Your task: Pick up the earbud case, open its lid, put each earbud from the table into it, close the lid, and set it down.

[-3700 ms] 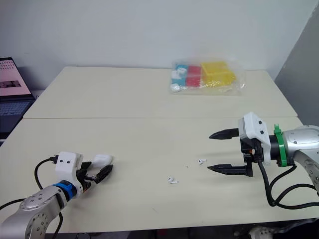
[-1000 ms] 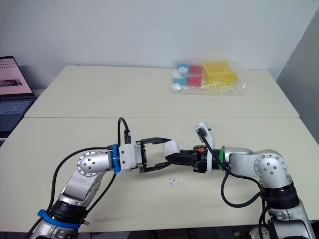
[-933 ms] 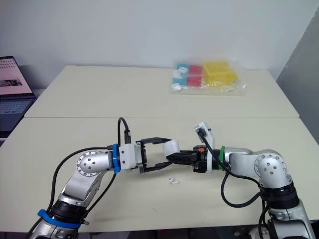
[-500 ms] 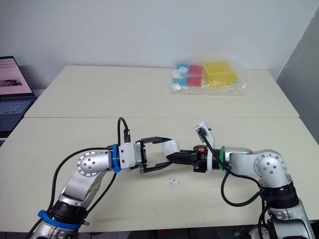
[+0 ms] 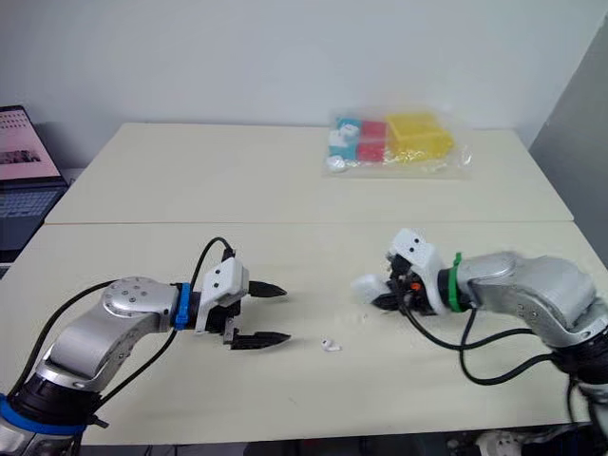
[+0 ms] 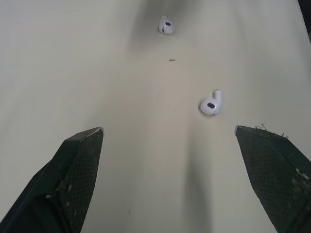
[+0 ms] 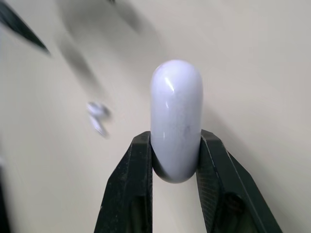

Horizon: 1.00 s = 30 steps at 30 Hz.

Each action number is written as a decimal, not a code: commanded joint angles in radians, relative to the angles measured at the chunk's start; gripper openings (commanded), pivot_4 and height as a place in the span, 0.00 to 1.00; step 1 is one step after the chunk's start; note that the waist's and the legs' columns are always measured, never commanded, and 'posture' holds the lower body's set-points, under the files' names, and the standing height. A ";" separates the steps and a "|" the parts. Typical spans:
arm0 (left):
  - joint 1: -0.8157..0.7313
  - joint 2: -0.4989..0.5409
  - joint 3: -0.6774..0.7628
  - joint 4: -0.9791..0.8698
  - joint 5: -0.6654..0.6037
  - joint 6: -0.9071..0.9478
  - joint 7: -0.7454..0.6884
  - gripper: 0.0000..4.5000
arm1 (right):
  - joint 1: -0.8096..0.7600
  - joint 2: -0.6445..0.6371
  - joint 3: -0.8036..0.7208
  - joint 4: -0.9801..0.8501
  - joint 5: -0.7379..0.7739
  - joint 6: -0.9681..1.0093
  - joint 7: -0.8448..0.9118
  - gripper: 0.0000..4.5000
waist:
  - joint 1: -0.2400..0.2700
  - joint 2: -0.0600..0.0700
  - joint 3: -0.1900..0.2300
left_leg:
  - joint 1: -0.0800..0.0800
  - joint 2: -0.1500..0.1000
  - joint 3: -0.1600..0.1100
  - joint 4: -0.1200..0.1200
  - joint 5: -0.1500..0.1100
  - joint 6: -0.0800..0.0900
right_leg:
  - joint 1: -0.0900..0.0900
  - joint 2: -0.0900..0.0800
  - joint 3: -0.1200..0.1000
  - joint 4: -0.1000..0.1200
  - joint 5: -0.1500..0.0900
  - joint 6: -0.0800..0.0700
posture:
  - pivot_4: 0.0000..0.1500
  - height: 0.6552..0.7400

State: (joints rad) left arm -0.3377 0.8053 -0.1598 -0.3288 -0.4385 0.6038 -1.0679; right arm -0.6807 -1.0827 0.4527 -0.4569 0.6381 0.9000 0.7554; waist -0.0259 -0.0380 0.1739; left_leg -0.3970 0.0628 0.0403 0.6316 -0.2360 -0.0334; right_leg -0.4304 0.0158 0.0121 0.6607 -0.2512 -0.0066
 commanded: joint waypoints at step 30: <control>-0.256 -0.233 -0.180 0.038 0.138 0.030 0.084 1.00 | -0.133 0.233 -0.008 -0.002 -0.310 -0.019 0.294 0.18 | -0.002 0.000 0.000 | -0.002 -0.001 -0.003 0.015 0.000 0.000 | -0.003 0.001 0.002 0.018 0.000 -0.001 | 1.00 1.00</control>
State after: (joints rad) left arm -0.5687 0.5790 -0.3504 -0.2757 -0.2951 0.6435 -0.9747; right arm -0.7946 -0.8490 0.4846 -0.4236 0.3302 0.8821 1.0427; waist -0.0283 -0.0381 0.1740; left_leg -0.3988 0.0620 0.0372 0.6463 -0.2358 -0.0333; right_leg -0.4340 0.0165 0.0142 0.6788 -0.2513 -0.0073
